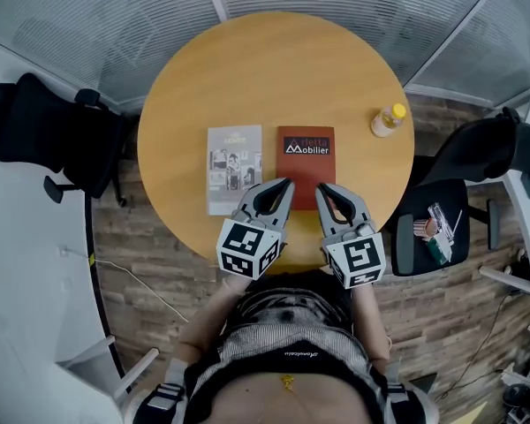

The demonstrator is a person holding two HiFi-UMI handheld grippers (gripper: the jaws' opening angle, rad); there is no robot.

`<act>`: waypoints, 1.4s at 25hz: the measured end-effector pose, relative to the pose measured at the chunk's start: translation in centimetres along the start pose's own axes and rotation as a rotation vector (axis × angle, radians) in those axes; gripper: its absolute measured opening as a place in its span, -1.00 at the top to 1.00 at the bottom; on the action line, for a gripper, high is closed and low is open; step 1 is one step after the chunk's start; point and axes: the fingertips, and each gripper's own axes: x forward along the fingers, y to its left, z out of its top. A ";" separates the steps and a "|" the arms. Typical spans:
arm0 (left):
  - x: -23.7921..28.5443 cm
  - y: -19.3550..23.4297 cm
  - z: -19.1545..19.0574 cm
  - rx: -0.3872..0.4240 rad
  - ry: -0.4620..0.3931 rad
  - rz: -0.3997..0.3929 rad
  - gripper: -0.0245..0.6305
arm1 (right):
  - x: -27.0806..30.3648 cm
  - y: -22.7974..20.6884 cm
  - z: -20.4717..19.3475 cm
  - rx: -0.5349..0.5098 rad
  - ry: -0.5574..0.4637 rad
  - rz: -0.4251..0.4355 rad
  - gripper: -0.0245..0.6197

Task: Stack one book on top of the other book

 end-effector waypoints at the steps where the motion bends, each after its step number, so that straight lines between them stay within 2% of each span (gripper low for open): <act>1: 0.2 0.2 -0.3 0.000 0.008 0.001 0.86 | 0.2 -0.2 -0.3 0.002 0.007 -0.006 0.84; 12: 2.5 2.8 -4.3 -0.012 0.110 0.011 0.86 | 1.5 -2.8 -5.2 0.029 0.126 -0.065 0.84; 25: 4.8 4.5 -10.1 0.033 0.274 0.033 0.86 | 3.5 -4.5 -10.5 0.065 0.277 -0.085 0.84; 31: 5.5 5.6 -12.4 -0.024 0.330 0.036 0.86 | 4.4 -5.1 -12.6 0.077 0.346 -0.077 0.84; 35: 5.9 6.4 -13.2 -0.017 0.354 0.046 0.86 | 4.9 -5.5 -13.6 0.090 0.376 -0.074 0.84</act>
